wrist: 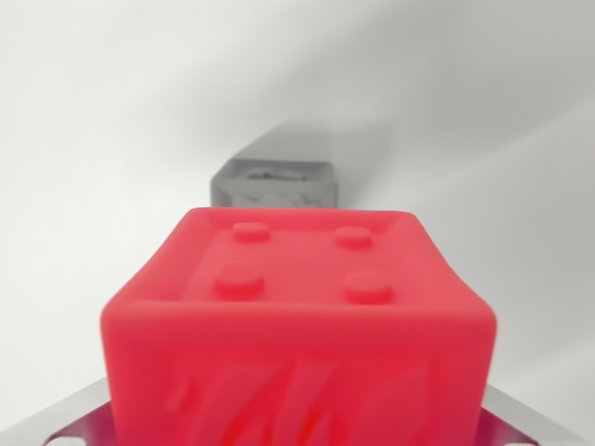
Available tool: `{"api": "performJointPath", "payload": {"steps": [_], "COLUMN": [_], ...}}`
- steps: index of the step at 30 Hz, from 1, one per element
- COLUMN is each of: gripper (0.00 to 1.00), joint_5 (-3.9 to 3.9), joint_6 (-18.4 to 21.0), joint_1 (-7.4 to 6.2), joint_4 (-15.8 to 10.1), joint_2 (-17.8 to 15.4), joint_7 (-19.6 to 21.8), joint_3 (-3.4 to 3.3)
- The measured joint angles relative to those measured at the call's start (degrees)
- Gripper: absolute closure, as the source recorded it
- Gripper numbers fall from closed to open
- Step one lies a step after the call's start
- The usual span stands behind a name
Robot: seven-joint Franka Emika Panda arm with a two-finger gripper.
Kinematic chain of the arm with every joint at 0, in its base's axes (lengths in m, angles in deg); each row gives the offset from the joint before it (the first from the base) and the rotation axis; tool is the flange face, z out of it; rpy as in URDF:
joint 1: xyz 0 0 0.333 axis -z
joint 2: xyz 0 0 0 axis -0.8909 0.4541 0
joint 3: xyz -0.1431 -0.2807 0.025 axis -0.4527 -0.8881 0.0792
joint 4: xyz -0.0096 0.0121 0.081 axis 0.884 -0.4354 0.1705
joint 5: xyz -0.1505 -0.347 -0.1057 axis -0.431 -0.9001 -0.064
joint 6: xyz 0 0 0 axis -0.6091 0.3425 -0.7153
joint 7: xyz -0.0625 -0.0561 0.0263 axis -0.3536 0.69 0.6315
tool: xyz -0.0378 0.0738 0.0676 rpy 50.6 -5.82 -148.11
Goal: Destack cube
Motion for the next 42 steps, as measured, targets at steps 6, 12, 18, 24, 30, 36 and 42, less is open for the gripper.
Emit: {"api": "performJointPath", "payload": {"steps": [6,12,18,24,30,36,42], "gripper": [1.00,1.00,1.00,1.00,1.00,1.00,1.00], "joint_5": [0.03,0.10,0.18,0.28,0.40,0.52,0.65], "joint_6": [-0.2,-0.6,-0.9,-1.2,-1.6,-1.9,-2.1], "joint_1": [0.70,1.62,2.54,3.53,4.65,5.73,6.85], "joint_4": [0.2,0.6,1.0,1.4,2.0,2.5,3.1], "joint_2": [0.4,1.2,1.9,2.6,3.5,4.4,5.2], "joint_7": [-3.3,-7.3,-11.0,-14.8,-18.8,-22.7,-26.5], "joint_3": [-0.48,-1.03,-1.44,-1.81,-2.14,-2.40,-2.59]}}
